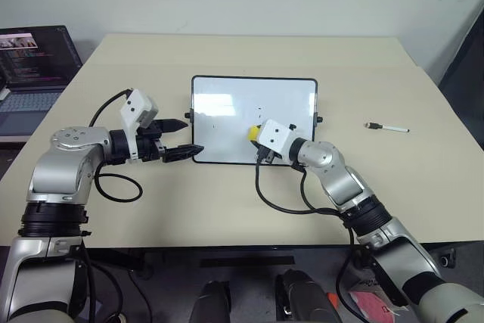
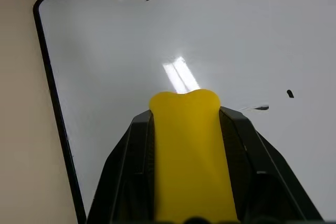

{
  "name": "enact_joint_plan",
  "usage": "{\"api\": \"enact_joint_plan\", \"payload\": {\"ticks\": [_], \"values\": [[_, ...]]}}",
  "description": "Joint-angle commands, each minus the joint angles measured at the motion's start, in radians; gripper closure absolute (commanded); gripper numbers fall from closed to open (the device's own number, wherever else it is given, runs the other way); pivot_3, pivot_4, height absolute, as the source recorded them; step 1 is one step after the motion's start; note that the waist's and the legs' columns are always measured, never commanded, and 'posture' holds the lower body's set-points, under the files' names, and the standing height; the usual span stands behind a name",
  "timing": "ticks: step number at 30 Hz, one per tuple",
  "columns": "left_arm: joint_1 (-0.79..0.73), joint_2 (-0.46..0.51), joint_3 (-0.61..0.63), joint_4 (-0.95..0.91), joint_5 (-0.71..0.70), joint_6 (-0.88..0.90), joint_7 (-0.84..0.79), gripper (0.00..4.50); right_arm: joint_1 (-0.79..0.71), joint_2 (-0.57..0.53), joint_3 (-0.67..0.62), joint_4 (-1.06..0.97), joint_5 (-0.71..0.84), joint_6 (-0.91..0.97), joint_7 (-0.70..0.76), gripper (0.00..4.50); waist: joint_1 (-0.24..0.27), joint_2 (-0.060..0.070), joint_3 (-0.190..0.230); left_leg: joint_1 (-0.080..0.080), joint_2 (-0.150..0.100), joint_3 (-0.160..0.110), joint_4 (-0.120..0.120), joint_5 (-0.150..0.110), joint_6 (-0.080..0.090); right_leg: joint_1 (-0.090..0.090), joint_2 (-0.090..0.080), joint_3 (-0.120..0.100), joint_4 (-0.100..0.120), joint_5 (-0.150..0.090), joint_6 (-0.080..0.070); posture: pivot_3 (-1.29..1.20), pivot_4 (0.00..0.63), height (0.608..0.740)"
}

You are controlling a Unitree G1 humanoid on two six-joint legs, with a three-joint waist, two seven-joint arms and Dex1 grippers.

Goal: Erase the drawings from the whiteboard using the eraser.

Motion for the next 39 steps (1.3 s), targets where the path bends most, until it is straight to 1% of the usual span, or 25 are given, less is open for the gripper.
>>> {"api": "enact_joint_plan", "payload": {"ticks": [1, 3, 9, 12, 17, 22, 25, 28, 33, 36, 39], "values": [[-0.007, 0.020, 0.017, -0.005, 0.003, -0.015, -0.005, 0.00, -0.061, -0.003, -0.038, 0.022, -0.013, 0.020, -0.024, 3.12, 0.000, 0.000, 0.000, 0.000, 0.000, 0.000, 0.000, 0.000, 0.000, 0.000, 0.000, 0.000, 0.000, 0.000, 0.000, 0.00, 0.150, 0.740], [-0.005, 0.020, 0.015, -0.001, 0.006, -0.017, -0.007, 0.00, -0.132, -0.004, -0.067, 0.073, -0.008, 0.018, -0.048, 3.12, 0.000, 0.000, 0.000, 0.000, 0.000, 0.000, 0.000, 0.000, 0.000, 0.000, 0.000, 0.000, 0.000, 0.001, 0.000, 0.00, 0.150, 0.740], [-0.006, 0.020, 0.011, 0.005, 0.011, -0.021, -0.011, 0.00, -0.250, -0.014, -0.109, 0.208, 0.001, -0.024, -0.091, 3.12, 0.001, 0.000, 0.000, 0.000, 0.000, 0.000, -0.001, 0.001, 0.000, 0.000, 0.000, 0.000, -0.001, 0.002, 0.000, 0.00, 0.150, 0.740], [0.000, 0.020, 0.011, 0.003, 0.012, -0.023, -0.011, 0.00, -0.250, -0.013, -0.102, 0.223, 0.002, -0.034, -0.079, 3.12, 0.000, 0.000, 0.000, -0.001, 0.000, 0.000, -0.002, 0.001, 0.000, -0.001, 0.000, 0.000, -0.001, 0.002, -0.001, 0.00, 0.150, 0.740], [0.016, 0.022, 0.016, -0.007, 0.009, -0.021, -0.010, 0.00, -0.149, -0.014, -0.050, 0.149, -0.005, 0.000, -0.010, 3.12, 0.000, 0.000, 0.000, 0.000, 0.000, 0.000, -0.002, 0.001, 0.000, 0.000, 0.000, 0.000, -0.001, 0.002, 0.000, 0.00, 0.150, 0.740], [0.025, 0.029, 0.018, -0.008, 0.008, -0.021, -0.014, 0.00, -0.089, -0.040, -0.003, 0.079, -0.020, 0.066, 0.076, 3.12, 0.000, 0.000, 0.000, 0.002, 0.000, 0.000, 0.000, 0.001, 0.000, 0.002, 0.000, 0.000, 0.000, 0.002, 0.001, 0.00, 0.150, 0.740], [0.023, 0.029, 0.016, -0.004, 0.009, -0.022, -0.015, 0.00, -0.104, -0.039, -0.008, 0.066, -0.020, 0.096, 0.082, 3.12, 0.000, 0.000, 0.000, 0.003, 0.000, 0.000, 0.001, 0.003, 0.002, 0.002, 0.000, 0.001, 0.000, 0.004, 0.001, 0.00, 0.150, 0.740], [0.018, 0.027, 0.013, -0.001, 0.010, -0.022, -0.017, 0.00, -0.149, -0.025, -0.029, 0.089, -0.020, 0.104, 0.053, 3.12, 0.000, 0.000, 0.000, 0.003, 0.000, 0.000, 0.001, 0.004, 0.004, 0.002, 0.000, 0.000, 0.000, 0.005, 0.000, 0.00, 0.150, 0.740], [0.013, 0.024, 0.010, 0.003, 0.013, -0.025, -0.020, 0.00, -0.261, -0.014, -0.065, 0.200, -0.020, 0.078, -0.030, 3.12, 0.000, 0.000, 0.000, 0.002, 0.000, 0.001, 0.000, 0.004, 0.004, 0.001, 0.000, 0.000, 0.000, 0.006, 0.000, 0.00, 0.150, 0.740], [0.010, 0.023, 0.010, 0.006, 0.015, -0.026, -0.022, 0.00, -0.296, -0.022, -0.070, 0.257, -0.019, 0.059, -0.035, 3.12, 0.001, 0.000, 0.000, 0.001, 0.000, 0.000, -0.001, 0.004, 0.004, 0.001, 0.000, 0.000, -0.001, 0.006, 0.000, 0.00, 0.150, 0.740], [0.011, 0.025, 0.012, 0.007, 0.016, -0.027, -0.023, 0.00, -0.286, -0.039, -0.059, 0.267, -0.023, 0.048, -0.010, 3.12, 0.001, 0.000, 0.000, 0.001, 0.000, 0.001, -0.001, 0.004, 0.004, 0.001, 0.000, 0.000, -0.002, 0.005, 0.000, 0.00, 0.150, 0.740]]}}
